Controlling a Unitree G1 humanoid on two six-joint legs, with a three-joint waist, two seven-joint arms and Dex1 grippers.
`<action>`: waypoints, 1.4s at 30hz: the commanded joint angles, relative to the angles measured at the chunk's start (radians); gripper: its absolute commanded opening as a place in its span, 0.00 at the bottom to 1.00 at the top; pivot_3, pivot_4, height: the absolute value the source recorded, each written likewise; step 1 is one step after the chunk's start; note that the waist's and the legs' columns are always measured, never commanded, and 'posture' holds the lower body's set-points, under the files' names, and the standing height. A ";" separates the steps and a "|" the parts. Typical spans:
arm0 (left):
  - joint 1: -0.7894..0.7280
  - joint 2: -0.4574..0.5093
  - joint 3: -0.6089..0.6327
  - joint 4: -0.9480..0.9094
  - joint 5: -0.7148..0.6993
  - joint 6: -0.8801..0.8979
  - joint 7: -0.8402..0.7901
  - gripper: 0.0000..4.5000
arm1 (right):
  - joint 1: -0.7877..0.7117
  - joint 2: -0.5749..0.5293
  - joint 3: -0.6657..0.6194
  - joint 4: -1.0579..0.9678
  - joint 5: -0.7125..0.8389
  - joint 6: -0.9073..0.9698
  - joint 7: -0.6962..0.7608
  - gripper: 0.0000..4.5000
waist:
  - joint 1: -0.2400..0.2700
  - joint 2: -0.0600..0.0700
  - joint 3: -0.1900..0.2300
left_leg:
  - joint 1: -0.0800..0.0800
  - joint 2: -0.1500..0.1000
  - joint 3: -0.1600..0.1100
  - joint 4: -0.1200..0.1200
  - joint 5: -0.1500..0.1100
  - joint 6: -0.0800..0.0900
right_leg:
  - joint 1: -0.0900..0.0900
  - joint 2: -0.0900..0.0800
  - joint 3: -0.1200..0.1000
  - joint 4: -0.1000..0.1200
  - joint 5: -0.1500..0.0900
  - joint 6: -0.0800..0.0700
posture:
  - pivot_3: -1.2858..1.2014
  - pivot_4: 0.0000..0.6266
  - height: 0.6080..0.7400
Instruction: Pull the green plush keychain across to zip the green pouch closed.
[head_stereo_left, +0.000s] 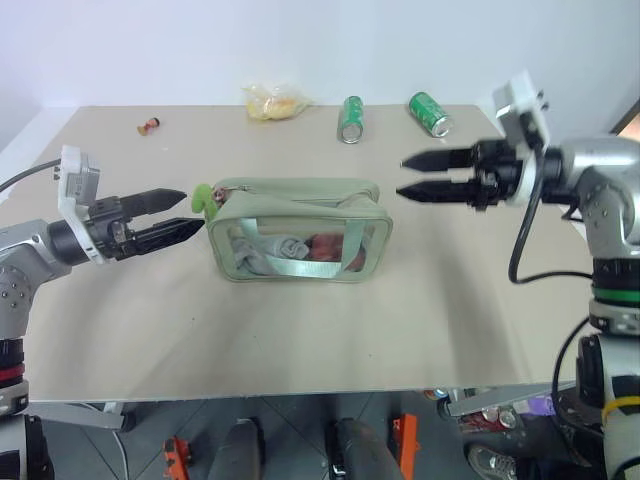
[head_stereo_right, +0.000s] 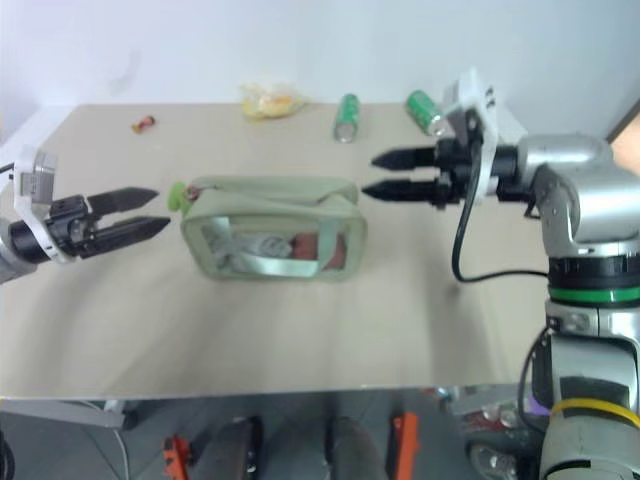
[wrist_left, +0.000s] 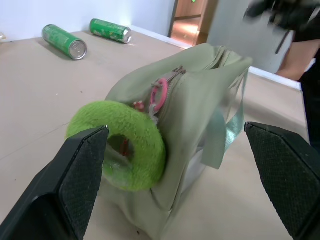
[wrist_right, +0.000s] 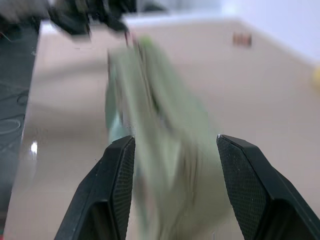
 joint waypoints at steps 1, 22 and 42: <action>-0.056 0.014 0.020 -0.052 -0.038 -0.002 -0.019 1.00 | 0.062 -0.033 -0.003 -0.073 -0.017 -0.033 -0.020 0.59 | 0.000 0.000 0.000 | 0.000 0.000 0.000 0.000 0.000 0.000 | 0.000 0.000 0.000 0.000 0.000 0.000 | 0.52 0.24 1.00; -0.110 -0.010 -0.050 -0.063 -0.042 0.006 -0.041 1.00 | 0.044 0.112 0.068 -0.022 -0.036 -0.076 -0.109 0.47 | -0.002 0.000 0.000 | 0.000 0.000 0.001 0.001 0.000 0.000 | 0.000 0.001 0.002 0.000 0.001 0.001 | 0.52 0.24 1.00; -0.099 -0.038 -0.037 0.234 0.101 -0.055 0.085 1.00 | 0.087 0.123 0.082 -0.056 -0.027 -0.093 -0.105 0.01 | -0.001 -0.001 0.000 | 0.000 0.000 0.001 0.001 0.000 0.000 | 0.001 0.001 0.002 0.000 0.002 0.001 | 0.52 0.24 1.00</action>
